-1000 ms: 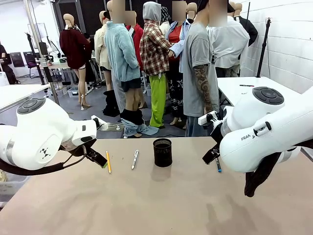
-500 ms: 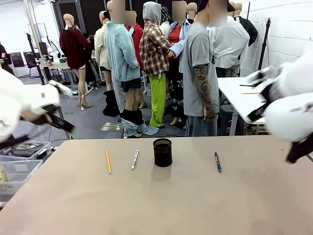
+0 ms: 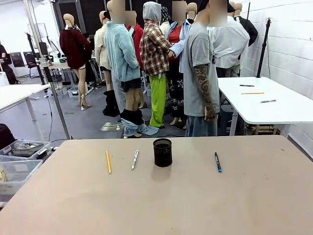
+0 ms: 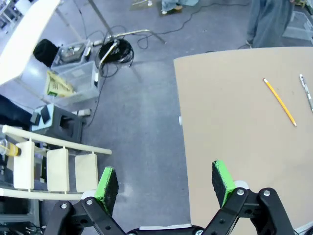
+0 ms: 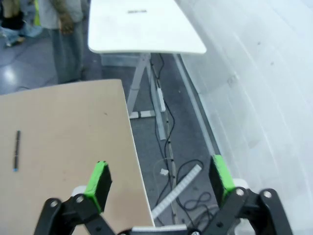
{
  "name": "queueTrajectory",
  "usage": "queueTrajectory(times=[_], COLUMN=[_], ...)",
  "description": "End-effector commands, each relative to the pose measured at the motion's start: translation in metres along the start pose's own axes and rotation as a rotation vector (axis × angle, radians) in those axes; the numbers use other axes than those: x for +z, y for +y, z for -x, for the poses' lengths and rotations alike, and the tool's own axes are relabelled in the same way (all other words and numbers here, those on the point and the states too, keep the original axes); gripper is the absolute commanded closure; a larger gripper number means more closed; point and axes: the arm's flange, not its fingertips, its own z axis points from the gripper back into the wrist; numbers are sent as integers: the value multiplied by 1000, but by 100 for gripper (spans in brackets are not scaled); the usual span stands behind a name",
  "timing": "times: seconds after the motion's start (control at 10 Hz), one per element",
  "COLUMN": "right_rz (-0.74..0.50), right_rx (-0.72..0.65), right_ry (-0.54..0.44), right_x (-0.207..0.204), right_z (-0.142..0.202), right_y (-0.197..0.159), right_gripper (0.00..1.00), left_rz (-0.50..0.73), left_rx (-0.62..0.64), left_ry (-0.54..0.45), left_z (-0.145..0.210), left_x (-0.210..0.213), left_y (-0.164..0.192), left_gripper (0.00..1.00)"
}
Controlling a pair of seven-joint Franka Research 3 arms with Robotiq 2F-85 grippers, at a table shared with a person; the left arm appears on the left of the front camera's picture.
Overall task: Place the pens into the pen holder.
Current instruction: Pick up a writing instrument from the table and place it into the Pen holder.
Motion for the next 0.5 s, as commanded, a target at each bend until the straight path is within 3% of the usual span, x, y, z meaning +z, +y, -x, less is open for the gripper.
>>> queueTrajectory(times=[0.0, 0.2, 0.4], right_rz=[-47, -160, -217], right_rx=[68, 271, 409], right_ry=[-31, -52, 28], right_x=[-4, -20, -44], right_z=[133, 58, -6], right_y=[61, 122, 187], right_gripper=[0, 0, 0], left_rz=[-5, -5, -5], left_rx=[-23, -23, -23], left_ry=[-10, -10, -10], left_z=[-10, -10, -10], left_x=[-2, -2, -2], left_y=[-18, -18, -18], left_gripper=[0, 0, 0])
